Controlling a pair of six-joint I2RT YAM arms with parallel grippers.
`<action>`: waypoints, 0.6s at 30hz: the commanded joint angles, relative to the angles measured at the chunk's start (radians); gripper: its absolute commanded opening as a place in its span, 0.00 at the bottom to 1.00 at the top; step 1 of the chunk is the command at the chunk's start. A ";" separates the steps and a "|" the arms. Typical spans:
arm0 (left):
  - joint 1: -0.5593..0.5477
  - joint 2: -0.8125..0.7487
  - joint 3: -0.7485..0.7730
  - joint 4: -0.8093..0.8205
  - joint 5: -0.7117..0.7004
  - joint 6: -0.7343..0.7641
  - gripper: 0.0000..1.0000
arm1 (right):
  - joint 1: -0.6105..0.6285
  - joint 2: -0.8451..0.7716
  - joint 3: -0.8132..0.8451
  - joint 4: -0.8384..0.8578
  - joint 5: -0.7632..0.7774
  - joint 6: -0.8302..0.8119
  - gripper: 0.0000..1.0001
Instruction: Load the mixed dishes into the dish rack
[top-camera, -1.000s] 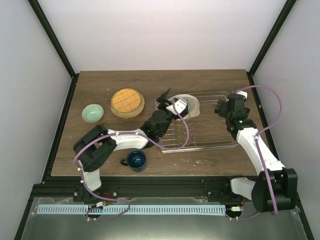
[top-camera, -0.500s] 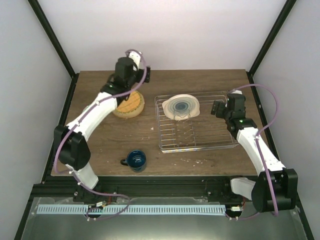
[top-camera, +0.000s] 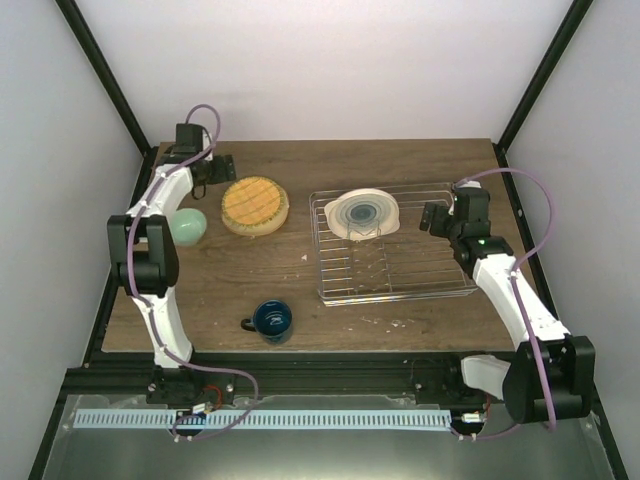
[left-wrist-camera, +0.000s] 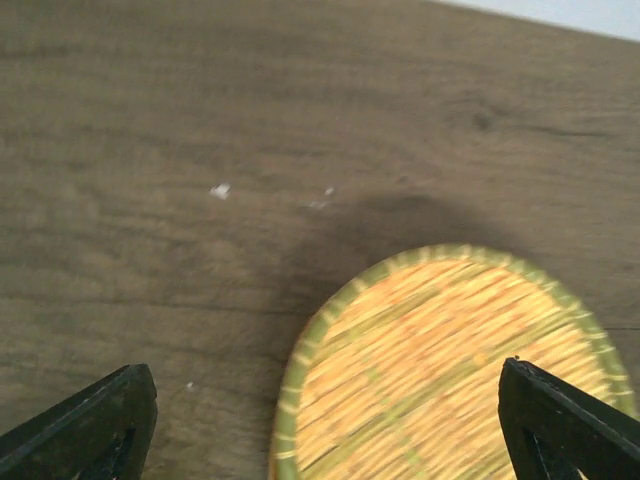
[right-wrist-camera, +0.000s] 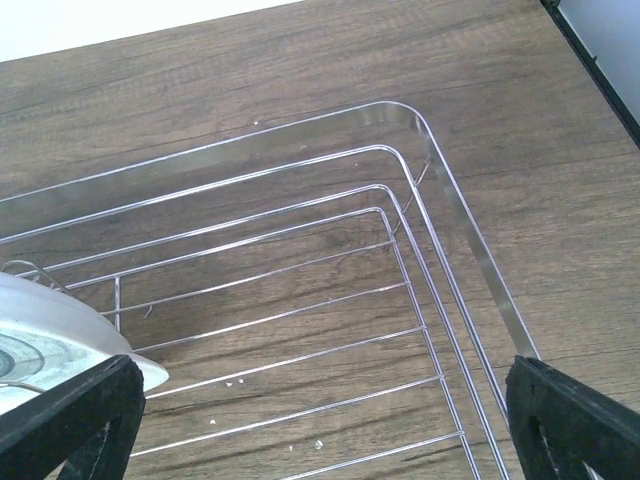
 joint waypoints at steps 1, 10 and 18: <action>0.041 0.019 -0.020 -0.010 0.108 -0.019 0.94 | -0.006 0.013 0.025 0.003 -0.004 -0.010 1.00; 0.059 0.111 -0.033 0.026 0.215 -0.036 0.85 | -0.006 0.033 0.035 -0.011 0.002 -0.010 1.00; 0.063 0.121 -0.086 0.058 0.225 -0.045 0.78 | -0.006 0.036 0.033 -0.011 0.002 -0.007 1.00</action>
